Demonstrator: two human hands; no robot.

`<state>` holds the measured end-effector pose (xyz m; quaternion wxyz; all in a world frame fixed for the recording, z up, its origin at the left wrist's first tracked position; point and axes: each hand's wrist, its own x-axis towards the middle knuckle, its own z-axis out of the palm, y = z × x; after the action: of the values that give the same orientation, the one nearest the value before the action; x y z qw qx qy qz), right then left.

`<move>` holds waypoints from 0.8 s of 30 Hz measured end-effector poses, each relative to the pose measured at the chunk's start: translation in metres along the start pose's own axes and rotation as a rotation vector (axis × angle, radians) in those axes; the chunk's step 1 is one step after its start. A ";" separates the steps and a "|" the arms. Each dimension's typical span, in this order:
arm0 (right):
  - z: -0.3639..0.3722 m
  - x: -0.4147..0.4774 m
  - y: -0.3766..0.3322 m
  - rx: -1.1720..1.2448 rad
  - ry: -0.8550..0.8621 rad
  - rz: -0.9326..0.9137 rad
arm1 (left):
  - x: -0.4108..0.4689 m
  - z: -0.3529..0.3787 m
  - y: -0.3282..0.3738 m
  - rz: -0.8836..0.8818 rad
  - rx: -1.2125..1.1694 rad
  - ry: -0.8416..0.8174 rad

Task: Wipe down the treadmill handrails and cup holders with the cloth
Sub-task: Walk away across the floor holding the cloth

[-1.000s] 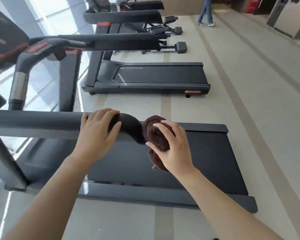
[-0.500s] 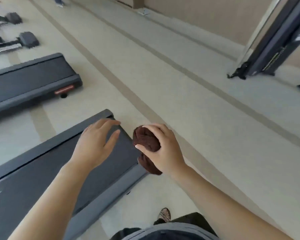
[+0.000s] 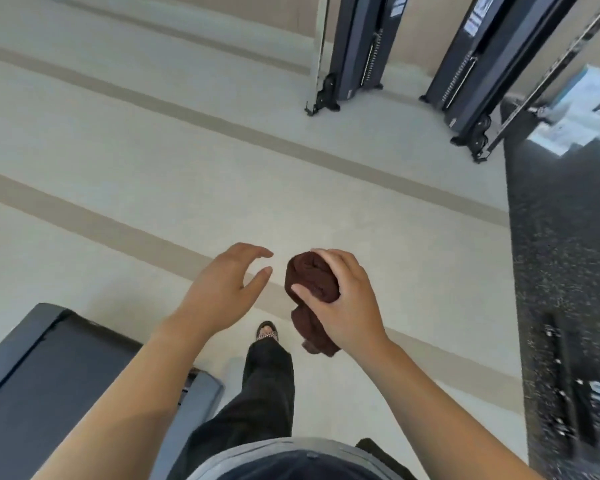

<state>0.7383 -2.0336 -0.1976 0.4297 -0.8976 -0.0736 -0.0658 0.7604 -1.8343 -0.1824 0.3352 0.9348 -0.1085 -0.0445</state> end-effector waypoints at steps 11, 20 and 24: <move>0.075 0.287 -0.002 0.041 -0.135 -0.050 | 0.223 -0.103 -0.102 -0.103 0.028 0.075; 0.112 0.479 0.021 0.077 -0.046 0.017 | 0.402 -0.163 -0.167 -0.098 0.021 0.014; 0.139 0.594 0.036 0.075 -0.013 0.011 | 0.506 -0.187 -0.205 -0.083 0.044 -0.006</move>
<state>1.3349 -1.9027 -0.2039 0.4628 -0.8817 -0.0737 -0.0547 1.3175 -1.6826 -0.1745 0.3121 0.9455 -0.0715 -0.0588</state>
